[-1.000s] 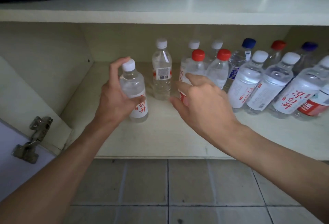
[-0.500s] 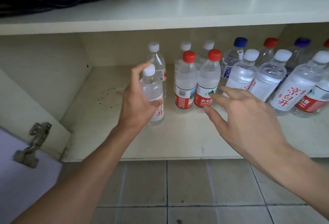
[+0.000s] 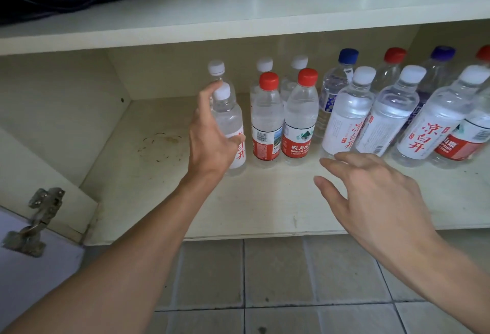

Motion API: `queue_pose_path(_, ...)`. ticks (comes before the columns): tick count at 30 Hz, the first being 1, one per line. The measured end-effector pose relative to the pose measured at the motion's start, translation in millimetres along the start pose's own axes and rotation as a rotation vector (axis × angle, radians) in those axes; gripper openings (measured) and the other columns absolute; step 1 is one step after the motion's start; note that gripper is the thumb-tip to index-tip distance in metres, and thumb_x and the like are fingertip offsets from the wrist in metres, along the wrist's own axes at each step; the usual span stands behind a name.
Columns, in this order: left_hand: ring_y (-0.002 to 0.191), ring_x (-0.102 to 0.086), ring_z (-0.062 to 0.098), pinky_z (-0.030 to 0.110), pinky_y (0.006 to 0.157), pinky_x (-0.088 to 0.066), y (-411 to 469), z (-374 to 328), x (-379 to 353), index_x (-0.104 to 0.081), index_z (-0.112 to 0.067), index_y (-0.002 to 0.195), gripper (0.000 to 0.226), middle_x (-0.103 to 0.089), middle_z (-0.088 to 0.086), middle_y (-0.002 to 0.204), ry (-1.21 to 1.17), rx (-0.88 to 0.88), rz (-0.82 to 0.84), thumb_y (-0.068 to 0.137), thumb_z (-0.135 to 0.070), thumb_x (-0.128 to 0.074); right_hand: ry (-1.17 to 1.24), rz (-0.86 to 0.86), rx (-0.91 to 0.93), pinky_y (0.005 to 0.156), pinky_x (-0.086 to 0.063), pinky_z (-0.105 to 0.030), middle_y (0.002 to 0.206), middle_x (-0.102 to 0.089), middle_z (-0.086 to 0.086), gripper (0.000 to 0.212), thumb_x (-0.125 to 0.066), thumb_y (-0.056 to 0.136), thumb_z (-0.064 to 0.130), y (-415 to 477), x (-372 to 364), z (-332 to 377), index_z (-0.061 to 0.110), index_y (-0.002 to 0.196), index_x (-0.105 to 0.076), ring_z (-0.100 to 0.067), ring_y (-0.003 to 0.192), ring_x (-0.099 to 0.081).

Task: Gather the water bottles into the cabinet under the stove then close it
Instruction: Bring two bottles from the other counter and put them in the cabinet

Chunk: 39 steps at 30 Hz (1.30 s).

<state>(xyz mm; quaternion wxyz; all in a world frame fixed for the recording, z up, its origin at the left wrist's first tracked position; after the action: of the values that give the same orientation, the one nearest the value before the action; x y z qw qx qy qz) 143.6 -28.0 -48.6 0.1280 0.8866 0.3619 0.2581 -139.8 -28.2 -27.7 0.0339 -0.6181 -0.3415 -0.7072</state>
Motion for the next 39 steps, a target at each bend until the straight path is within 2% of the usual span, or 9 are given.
queue_pose_path(12, 0.125, -0.07, 0.026, 0.051, 0.108, -0.059, 11.1, -4.8, -6.3, -0.04, -0.057, 0.147, 0.113, -0.07, -0.007, 0.14, 0.001, 0.03, 0.018, 0.069, 0.007, -0.089, 0.029, -0.003, 0.017, 0.058, -0.061, -0.041, 0.109, -0.081, -0.007, 0.019, -0.086, 0.079, 0.017, 0.6, -11.8, 6.0, 0.019, 0.098, -0.084, -0.031, 0.096, -0.077)
queue_pose_path(20, 0.126, -0.066, 0.027, 0.054, 0.108, -0.058, 3.2, -10.8, -3.4, -0.034, -0.059, 0.155, 0.115, -0.062, -0.004, 0.141, 0.049, 0.056, 0.058, 0.076, 0.005, -0.087, 0.034, 0.055, -0.001, 0.059, -0.06, -0.038, 0.104, -0.08, -0.006, 0.018, -0.086, 0.079, 0.02, 0.8, -9.4, 13.1, 0.019, 0.097, -0.084, -0.031, 0.096, -0.076)
queue_pose_path(25, 0.123, -0.066, 0.029, 0.055, 0.104, -0.059, -0.7, -21.8, 9.1, -0.019, -0.065, 0.161, 0.124, -0.061, -0.003, 0.143, 0.174, 0.063, 0.138, 0.08, -0.002, -0.087, 0.016, 0.181, -0.044, 0.065, -0.059, -0.037, 0.111, -0.079, -0.001, 0.019, -0.079, 0.087, 0.027, 2.6, -2.7, 28.4, 0.023, 0.104, -0.083, -0.028, 0.104, -0.074)
queue_pose_path(28, 0.135, -0.062, 0.032, 0.054, 0.104, -0.058, -9.8, -31.1, 26.4, -0.009, -0.063, 0.166, 0.125, -0.058, -0.001, 0.155, 0.356, 0.054, 0.16, 0.085, -0.012, -0.09, 0.021, 0.225, -0.055, 0.079, -0.057, -0.036, 0.127, -0.073, 0.003, 0.028, -0.062, 0.1, 0.034, 6.3, 7.4, 38.7, 0.028, 0.124, -0.076, -0.025, 0.12, -0.066)
queue_pose_path(30, 0.145, -0.053, 0.038, 0.057, 0.105, -0.056, -21.1, -39.1, 37.7, -0.009, -0.056, 0.169, 0.113, -0.051, 0.007, 0.161, 0.527, 0.049, 0.15, 0.092, -0.027, -0.087, 0.04, 0.263, -0.058, 0.089, -0.055, -0.036, 0.14, -0.067, 0.004, 0.035, -0.052, 0.106, 0.037, 9.1, 13.5, 45.7, 0.03, 0.136, -0.069, -0.024, 0.131, -0.059)
queue_pose_path(32, 0.154, -0.04, 0.044, 0.061, 0.109, -0.053, -36.6, -47.7, 45.8, -0.017, -0.047, 0.171, 0.093, -0.041, 0.016, 0.167, 0.74, 0.075, 0.19, 0.1, -0.045, -0.077, 0.056, 0.291, -0.069, 0.094, -0.053, -0.036, 0.148, -0.062, 0.005, 0.038, -0.049, 0.108, 0.039, 11.8, 18.3, 52.6, 0.031, 0.143, -0.063, -0.023, 0.136, -0.055)
queue_pose_path(34, 0.155, -0.038, 0.045, 0.062, 0.114, -0.05, -52.3, -55.8, 53.0, -0.037, -0.034, 0.168, 0.077, -0.04, 0.018, 0.168, 0.906, 0.082, 0.257, 0.101, -0.058, -0.068, 0.078, 0.303, -0.087, 0.095, -0.051, -0.035, 0.15, -0.06, 0.006, 0.04, -0.048, 0.109, 0.041, 14.6, 22.6, 58.3, 0.03, 0.146, -0.061, -0.023, 0.136, -0.054)
queue_pose_path(37, 0.126, -0.062, 0.041, 0.055, 0.109, -0.052, -69.9, -65.1, 62.9, -0.07, -0.021, 0.138, 0.063, -0.068, 0.015, 0.132, 1.054, 0.06, 0.325, 0.096, -0.067, -0.065, 0.091, 0.326, -0.133, 0.094, -0.05, -0.036, 0.139, -0.065, 0.005, 0.039, -0.049, 0.109, 0.044, 23.8, 32.7, 63.7, 0.028, 0.141, -0.063, -0.024, 0.131, -0.056)
queue_pose_path(39, 0.105, -0.068, 0.038, 0.05, 0.1, -0.055, -76.3, -75.8, 67.8, -0.079, -0.015, 0.111, 0.059, -0.072, 0.013, 0.108, 1.117, 0.052, 0.354, 0.092, -0.07, -0.068, 0.096, 0.318, -0.162, 0.092, -0.05, -0.037, 0.129, -0.069, 0.003, 0.035, -0.05, 0.109, 0.042, 32.8, 44.8, 66.3, 0.026, 0.134, -0.068, -0.025, 0.127, -0.058)
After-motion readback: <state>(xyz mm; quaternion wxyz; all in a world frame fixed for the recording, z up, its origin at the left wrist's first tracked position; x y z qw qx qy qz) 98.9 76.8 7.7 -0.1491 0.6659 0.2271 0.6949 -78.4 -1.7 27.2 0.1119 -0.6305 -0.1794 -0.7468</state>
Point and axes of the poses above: each hand's wrist, its own y-axis towards the middle knuckle, its own x-axis out of the back of the hand, z = x × y, the point moved 1 cm from there along y, towards the middle knuckle
